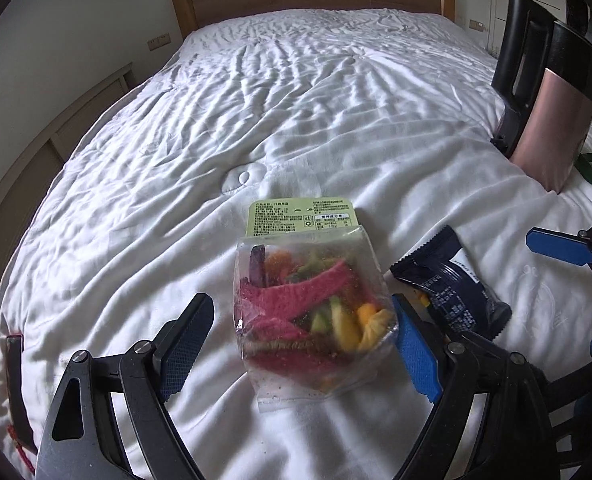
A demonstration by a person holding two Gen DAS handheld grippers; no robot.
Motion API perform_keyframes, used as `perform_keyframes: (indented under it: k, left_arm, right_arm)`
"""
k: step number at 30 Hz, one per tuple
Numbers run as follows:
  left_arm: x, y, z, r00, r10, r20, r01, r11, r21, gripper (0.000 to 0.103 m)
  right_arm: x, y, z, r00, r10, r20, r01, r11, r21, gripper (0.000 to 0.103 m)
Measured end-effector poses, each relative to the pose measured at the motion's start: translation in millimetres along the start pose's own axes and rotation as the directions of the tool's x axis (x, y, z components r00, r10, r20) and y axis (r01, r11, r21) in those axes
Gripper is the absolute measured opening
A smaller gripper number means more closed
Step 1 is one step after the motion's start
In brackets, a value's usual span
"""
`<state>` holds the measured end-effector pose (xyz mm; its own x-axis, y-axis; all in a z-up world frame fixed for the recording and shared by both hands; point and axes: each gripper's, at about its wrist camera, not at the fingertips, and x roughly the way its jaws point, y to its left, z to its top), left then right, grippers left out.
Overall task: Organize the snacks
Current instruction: 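Grasp the clear fruit bag with the left tool while the right tool grasps the navy packet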
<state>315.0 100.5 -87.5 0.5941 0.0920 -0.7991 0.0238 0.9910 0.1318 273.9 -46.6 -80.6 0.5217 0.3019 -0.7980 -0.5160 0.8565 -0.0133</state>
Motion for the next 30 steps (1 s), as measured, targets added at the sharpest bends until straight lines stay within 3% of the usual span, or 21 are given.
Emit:
perform_keyframes:
  k: [2,3,4,12,14,18,30]
  left_arm:
    - [4,1,-1,1.000,-0.003,-0.007,0.003,1.000,-0.001,0.084]
    - [6,2,-1,1.000,-0.007,-0.009,0.007,1.000,-0.004,0.084]
    - [8,2,-1,1.000,-0.011,-0.014,0.011,1.000,-0.009,0.084]
    - [17,5,-2,0.999,-0.028,-0.026,0.028,0.999,-0.017,0.084]
    - [20,6,-2,0.999,-0.036,-0.028,0.035,0.999,-0.025,0.084]
    - [23,6,-4,0.998,-0.048,-0.029,0.047,0.998,-0.035,0.083]
    - [31,4,-7,0.997,-0.077,-0.021,0.076,0.996,-0.048,0.071]
  right_arm:
    - [5,-1,0,1.000,0.003,-0.001,-0.003,1.000,0.002,0.103]
    - [7,-1,0,1.000,0.004,-0.005,-0.004,1.000,-0.003,0.090]
    - [10,0,0,1.000,0.003,-0.010,-0.003,1.000,-0.009,0.070]
    - [24,0,0,0.999,0.039,-0.022,-0.039,0.999,-0.015,0.050]
    - [27,2,0,0.998,0.053,-0.027,-0.054,0.998,-0.021,0.032]
    - [30,5,-1,0.997,0.071,-0.026,-0.072,0.997,-0.028,0.021]
    - [29,4,-4,0.997,0.083,0.000,-0.083,0.996,-0.032,0.007]
